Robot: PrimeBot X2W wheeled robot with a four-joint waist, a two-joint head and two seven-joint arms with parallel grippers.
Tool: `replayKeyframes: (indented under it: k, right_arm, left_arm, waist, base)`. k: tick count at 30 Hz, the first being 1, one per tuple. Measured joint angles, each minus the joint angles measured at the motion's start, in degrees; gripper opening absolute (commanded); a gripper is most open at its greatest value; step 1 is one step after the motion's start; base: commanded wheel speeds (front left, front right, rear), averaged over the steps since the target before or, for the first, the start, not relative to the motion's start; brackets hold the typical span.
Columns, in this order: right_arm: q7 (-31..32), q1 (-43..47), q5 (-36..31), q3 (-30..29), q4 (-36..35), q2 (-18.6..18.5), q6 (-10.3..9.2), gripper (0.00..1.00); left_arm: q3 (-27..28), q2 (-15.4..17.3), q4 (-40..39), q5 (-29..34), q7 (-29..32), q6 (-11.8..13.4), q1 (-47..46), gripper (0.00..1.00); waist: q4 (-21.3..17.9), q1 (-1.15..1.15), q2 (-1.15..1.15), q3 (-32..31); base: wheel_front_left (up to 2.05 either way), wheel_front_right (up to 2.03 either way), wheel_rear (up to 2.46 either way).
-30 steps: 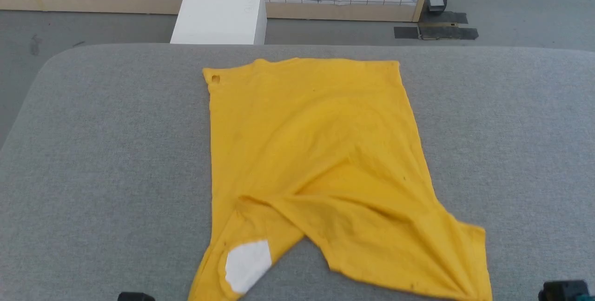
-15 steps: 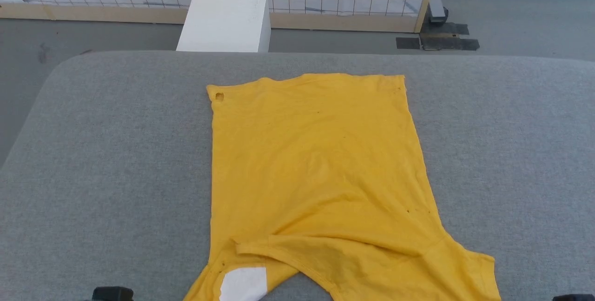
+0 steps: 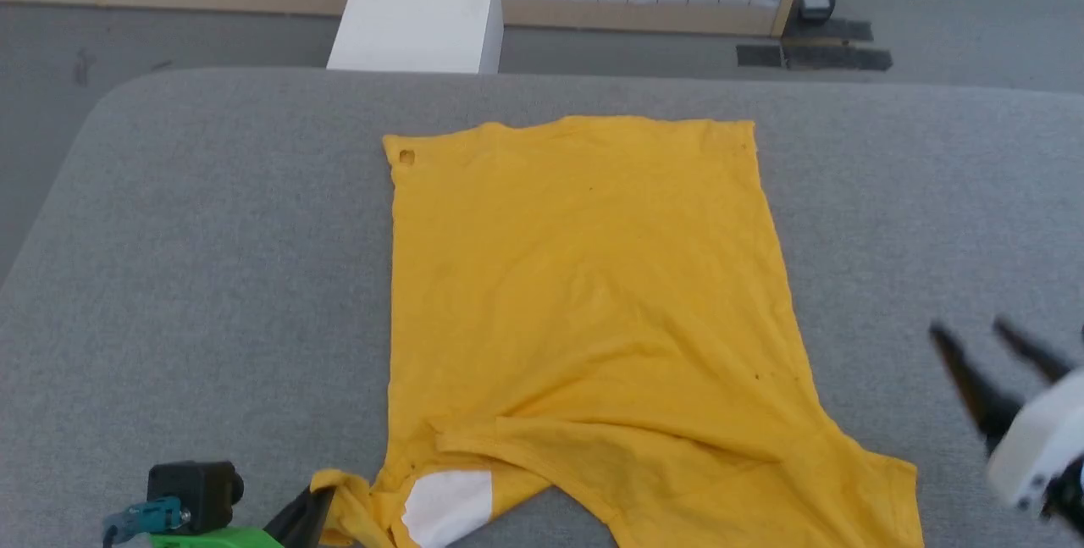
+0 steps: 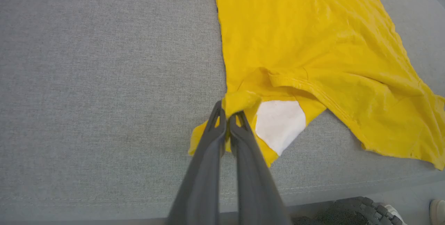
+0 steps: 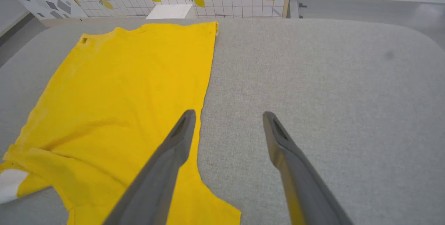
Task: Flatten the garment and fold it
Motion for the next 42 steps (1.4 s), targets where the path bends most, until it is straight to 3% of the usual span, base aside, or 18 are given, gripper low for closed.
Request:
replayKeyframes:
  k: [9, 17, 24, 36, 37, 39, 42]
  right_arm:
    - [6.4, -27.7, -3.7, 4.2, 4.9, -8.0, 0.00, 1.00]
    - [11.4, -45.9, -8.6, 5.6, 18.5, -7.5, 0.00, 1.00]
    - [13.8, -52.9, -12.4, 6.2, 27.0, -6.2, 0.00, 1.00]
    - [14.4, -53.7, -14.2, 5.4, 33.7, -6.6, 0.00, 1.00]
    - [14.1, -53.7, -14.0, 5.2, 33.7, -6.7, 0.00, 0.57]
    - [13.5, -53.7, -13.7, 5.1, 33.7, -6.8, 0.00, 0.00]
    - [13.0, -53.7, -13.0, 5.8, 33.5, -6.9, 0.02, 0.00]
  left_arm:
    - [-1.7, -2.1, -2.0, 2.3, -1.6, -0.2, -5.0, 0.00]
    - [-3.9, -4.0, -1.9, 3.2, -2.0, -2.2, -10.3, 0.00]
    - [-5.9, -5.5, -1.9, 4.5, -2.1, -3.2, -13.8, 0.00]
    - [-7.6, -6.4, -1.9, 6.1, -2.0, -4.2, -16.9, 0.00]
    - [-7.7, -6.4, -1.8, 6.1, -2.0, -4.2, -16.9, 0.00]
    - [-7.8, -6.4, -1.6, 6.1, -1.9, -4.2, -16.9, 0.00]
    - [-7.7, -6.4, -1.6, 6.2, -1.9, -4.2, -17.0, 0.00]
  waist:
    - [1.8, 0.00, 0.00, 7.2]
    - [5.3, 0.00, 0.00, 14.1]
    - [9.1, 0.01, 0.00, 19.8]
    - [14.7, 0.01, 0.00, 26.6]
    - [15.1, 0.01, 0.00, 26.8]
    - [15.7, 0.01, 0.00, 27.0]
    - [15.5, 0.01, 0.00, 27.1]
  base:
    - [0.00, 0.00, 0.00]
    - [0.00, 0.00, 0.00]
    - [0.00, 0.00, 0.00]
    - [0.00, 0.00, 0.00]
    - [0.00, 0.00, 0.00]
    - [0.00, 0.00, 0.00]
    - [0.00, 0.00, 0.00]
